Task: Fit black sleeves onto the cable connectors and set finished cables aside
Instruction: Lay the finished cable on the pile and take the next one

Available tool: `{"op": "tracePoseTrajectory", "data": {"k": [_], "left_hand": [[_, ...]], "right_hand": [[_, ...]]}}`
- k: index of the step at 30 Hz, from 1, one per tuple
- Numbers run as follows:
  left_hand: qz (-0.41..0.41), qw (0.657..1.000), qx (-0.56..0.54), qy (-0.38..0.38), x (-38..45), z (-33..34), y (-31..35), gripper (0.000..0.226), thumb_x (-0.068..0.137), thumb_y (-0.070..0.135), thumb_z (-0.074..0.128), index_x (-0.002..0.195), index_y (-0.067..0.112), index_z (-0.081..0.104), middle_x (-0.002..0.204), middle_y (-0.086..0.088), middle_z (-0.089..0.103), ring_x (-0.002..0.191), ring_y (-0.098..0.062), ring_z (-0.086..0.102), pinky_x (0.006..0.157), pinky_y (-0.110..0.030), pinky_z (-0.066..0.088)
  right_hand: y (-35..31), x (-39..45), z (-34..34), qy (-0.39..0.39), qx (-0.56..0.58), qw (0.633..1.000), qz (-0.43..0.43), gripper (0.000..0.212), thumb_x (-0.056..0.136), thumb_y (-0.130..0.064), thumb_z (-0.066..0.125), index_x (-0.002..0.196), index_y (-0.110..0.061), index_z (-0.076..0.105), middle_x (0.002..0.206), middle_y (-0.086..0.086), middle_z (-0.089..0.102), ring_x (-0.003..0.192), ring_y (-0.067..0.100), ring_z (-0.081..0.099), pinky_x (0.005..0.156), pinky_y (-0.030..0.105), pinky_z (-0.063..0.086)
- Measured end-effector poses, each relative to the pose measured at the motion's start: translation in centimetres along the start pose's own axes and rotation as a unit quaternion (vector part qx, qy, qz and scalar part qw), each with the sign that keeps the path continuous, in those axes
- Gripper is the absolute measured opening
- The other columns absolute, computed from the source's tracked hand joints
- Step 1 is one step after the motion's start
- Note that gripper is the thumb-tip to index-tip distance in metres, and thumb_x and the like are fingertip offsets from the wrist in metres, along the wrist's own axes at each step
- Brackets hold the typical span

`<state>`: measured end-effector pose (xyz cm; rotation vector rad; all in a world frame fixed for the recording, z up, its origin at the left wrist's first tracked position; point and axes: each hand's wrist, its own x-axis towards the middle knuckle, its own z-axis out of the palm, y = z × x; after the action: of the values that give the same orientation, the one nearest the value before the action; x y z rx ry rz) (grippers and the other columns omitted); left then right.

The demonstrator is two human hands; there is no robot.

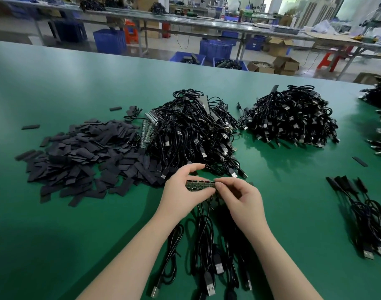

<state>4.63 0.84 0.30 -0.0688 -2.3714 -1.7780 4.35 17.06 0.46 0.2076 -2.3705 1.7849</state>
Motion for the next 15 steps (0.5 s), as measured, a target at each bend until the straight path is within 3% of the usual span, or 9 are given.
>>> {"op": "tracePoseTrajectory", "data": {"k": [5, 10, 13, 15], "left_hand": [[-0.011, 0.999, -0.043, 0.011, -0.10, 0.00, 0.19, 0.048, 0.072, 0.020, 0.084, 0.108, 0.041, 0.062, 0.097, 0.015, 0.071, 0.092, 0.009, 0.062, 0.071, -0.001, 0.042], [0.000, 1.000, -0.015, -0.009, 0.00, 0.01, 0.17, 0.043, 0.073, 0.028, 0.082, 0.107, 0.045, 0.062, 0.106, 0.029, 0.065, 0.103, 0.011, 0.057, 0.083, -0.005, 0.042], [0.003, 1.000, -0.017, -0.011, 0.06, 0.00, 0.01, 0.043, 0.073, 0.026, 0.082, 0.106, 0.045, 0.063, 0.102, 0.022, 0.068, 0.099, 0.003, 0.062, 0.084, -0.013, 0.047], [0.006, 1.000, -0.018, -0.007, 0.01, -0.01, -0.01, 0.042, 0.073, 0.024, 0.082, 0.104, 0.045, 0.063, 0.102, 0.026, 0.066, 0.096, 0.006, 0.061, 0.080, -0.010, 0.046]], "right_hand": [[0.13, -0.07, -0.11, 0.009, 0.006, 0.999, 0.046, 0.014, 0.085, -0.020, 0.077, 0.086, -0.034, 0.075, 0.080, -0.016, 0.075, 0.075, -0.001, 0.068, 0.068, 0.009, 0.048], [-0.02, -0.32, -0.07, 0.031, 0.010, 0.999, 0.035, 0.012, 0.084, -0.018, 0.077, 0.082, -0.030, 0.076, 0.080, -0.017, 0.075, 0.077, -0.001, 0.068, 0.070, 0.008, 0.048], [-0.23, -0.40, 0.11, 0.033, 0.029, 0.998, 0.041, 0.014, 0.083, -0.017, 0.078, 0.083, -0.032, 0.076, 0.081, -0.016, 0.075, 0.078, -0.001, 0.069, 0.070, 0.008, 0.048], [-0.25, -0.35, 0.10, 0.030, 0.036, 0.998, 0.049, 0.013, 0.082, -0.018, 0.080, 0.084, -0.031, 0.077, 0.080, -0.014, 0.075, 0.076, -0.001, 0.069, 0.068, 0.008, 0.048]]}}
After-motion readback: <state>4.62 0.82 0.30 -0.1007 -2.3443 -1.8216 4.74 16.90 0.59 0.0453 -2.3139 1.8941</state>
